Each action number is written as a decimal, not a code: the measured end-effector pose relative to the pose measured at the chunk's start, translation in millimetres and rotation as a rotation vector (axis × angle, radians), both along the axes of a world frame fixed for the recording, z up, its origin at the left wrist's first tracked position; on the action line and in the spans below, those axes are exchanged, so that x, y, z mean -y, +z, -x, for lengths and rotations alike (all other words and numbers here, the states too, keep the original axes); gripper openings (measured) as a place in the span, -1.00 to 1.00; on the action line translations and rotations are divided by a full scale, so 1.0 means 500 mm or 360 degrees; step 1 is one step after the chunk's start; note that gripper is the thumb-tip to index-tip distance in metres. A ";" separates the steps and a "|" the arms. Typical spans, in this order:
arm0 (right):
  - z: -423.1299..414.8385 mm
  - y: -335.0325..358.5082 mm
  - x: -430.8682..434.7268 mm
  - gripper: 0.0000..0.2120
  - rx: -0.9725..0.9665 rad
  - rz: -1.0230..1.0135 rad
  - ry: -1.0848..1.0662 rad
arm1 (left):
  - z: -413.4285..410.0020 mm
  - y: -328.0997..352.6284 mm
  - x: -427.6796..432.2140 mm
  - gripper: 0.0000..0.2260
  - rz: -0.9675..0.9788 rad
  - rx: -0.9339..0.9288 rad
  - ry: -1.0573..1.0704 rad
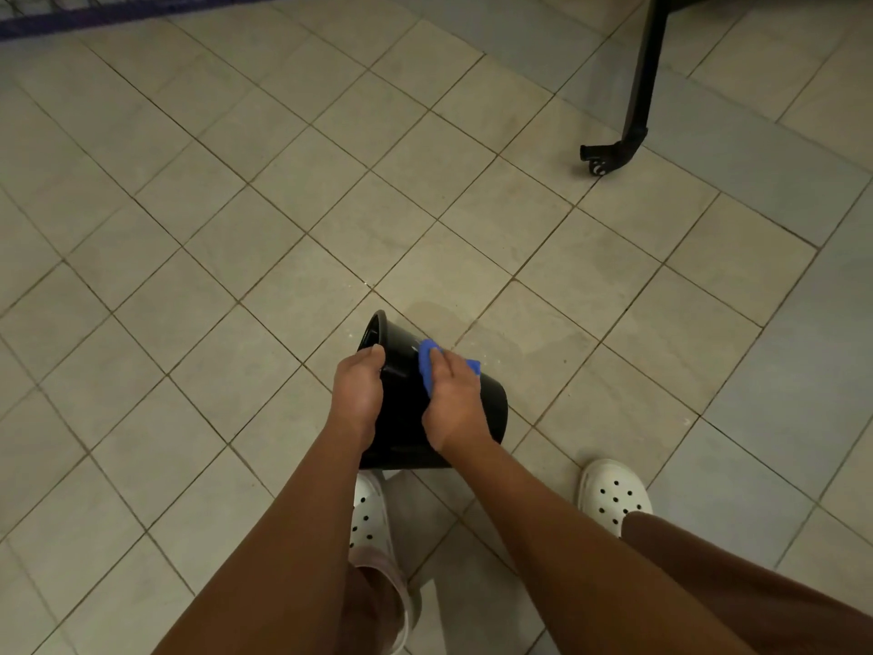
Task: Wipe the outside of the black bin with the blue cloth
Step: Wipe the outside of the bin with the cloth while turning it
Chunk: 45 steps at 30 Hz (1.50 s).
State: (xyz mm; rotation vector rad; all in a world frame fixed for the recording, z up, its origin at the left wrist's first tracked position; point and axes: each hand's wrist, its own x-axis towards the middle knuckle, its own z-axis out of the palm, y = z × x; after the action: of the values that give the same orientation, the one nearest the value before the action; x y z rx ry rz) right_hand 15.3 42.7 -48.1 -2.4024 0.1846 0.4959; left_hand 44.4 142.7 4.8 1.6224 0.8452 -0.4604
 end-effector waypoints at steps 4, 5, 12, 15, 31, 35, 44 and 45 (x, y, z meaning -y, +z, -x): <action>0.041 0.017 -0.040 -0.26 0.0084 -0.0058 0.0008 | -0.002 -0.005 -0.004 -0.73 -0.0028 -0.0005 0.0018; 0.038 0.018 -0.043 -0.28 0.0132 -0.0121 0.0072 | -0.001 -0.006 -0.007 -0.73 -0.0023 -0.0012 0.0035; 0.007 -0.006 -0.002 -0.33 0.0083 0.0019 0.0190 | -0.019 -0.010 -0.024 -0.69 -0.0070 -0.0255 0.0046; 0.047 -0.001 -0.020 -0.25 0.0130 -0.0050 0.0204 | -0.022 -0.016 -0.016 -0.60 -0.0135 -0.0317 -0.0035; 0.091 -0.042 -0.037 -0.48 0.0402 -0.0193 0.0095 | -0.014 -0.021 -0.017 -0.62 -0.0046 -0.0314 0.0013; 0.036 -0.021 -0.031 -0.46 0.0408 -0.0255 0.0288 | -0.005 -0.022 -0.020 -0.68 -0.0005 -0.0191 -0.0009; 0.066 -0.014 -0.037 -0.35 0.0324 -0.0140 -0.0098 | -0.005 -0.010 -0.014 -0.70 -0.0050 -0.0109 -0.0060; 0.066 -0.013 -0.042 -0.35 0.0374 -0.0177 -0.0040 | -0.005 -0.009 -0.017 -0.70 -0.0042 -0.0103 -0.0068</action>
State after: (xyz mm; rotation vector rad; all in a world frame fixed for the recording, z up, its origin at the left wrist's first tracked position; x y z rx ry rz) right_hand -17.5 63.6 -54.7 -2.3232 0.0811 0.2041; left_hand 46.9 151.0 0.1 1.6599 0.8693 -0.5366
